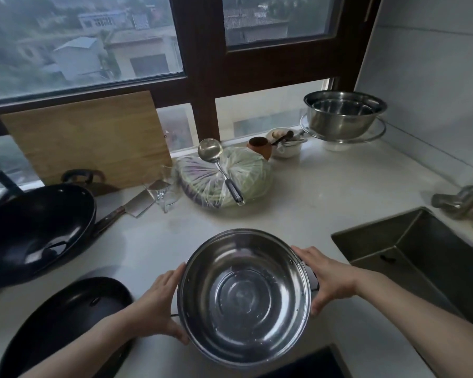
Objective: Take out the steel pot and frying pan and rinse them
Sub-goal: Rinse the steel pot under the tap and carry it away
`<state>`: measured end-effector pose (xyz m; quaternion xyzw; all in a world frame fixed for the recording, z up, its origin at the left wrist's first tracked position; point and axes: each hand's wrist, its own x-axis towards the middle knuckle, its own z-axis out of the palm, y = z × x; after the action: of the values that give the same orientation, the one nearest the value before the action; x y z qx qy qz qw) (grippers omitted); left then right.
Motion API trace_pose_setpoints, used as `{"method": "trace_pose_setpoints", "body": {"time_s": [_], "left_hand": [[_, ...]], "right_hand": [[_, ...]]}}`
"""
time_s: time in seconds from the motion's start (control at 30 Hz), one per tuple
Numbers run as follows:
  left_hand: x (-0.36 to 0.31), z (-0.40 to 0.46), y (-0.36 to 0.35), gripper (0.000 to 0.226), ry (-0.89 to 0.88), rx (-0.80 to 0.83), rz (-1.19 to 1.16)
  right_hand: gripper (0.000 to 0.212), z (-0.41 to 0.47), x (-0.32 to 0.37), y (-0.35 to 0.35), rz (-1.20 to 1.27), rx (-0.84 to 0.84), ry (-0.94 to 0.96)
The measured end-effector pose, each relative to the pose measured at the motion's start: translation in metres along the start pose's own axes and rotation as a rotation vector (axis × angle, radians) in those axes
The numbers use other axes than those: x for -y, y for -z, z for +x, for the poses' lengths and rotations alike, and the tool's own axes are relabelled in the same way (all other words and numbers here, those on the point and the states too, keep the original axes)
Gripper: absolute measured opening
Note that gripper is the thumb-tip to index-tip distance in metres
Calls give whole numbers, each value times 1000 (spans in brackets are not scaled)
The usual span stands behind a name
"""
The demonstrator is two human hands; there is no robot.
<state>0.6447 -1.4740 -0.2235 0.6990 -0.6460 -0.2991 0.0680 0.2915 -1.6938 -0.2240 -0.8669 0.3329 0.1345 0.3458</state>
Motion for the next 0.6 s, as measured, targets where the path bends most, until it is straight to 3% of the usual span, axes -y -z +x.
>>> {"method": "trace_pose_setpoints", "body": {"time_s": [0.3,0.4,0.6], "left_hand": [[-23,48,39,151,-126,33,96],[-61,82,57,146,-220,64,155],[-176,168,58,158,-420,110,332]], "right_hand": [[134,-38,-10,8,160,-144,0],[133,-73,-22,20,184,-254,-57],[142,-176,-76,29,219,-466,-283]]}}
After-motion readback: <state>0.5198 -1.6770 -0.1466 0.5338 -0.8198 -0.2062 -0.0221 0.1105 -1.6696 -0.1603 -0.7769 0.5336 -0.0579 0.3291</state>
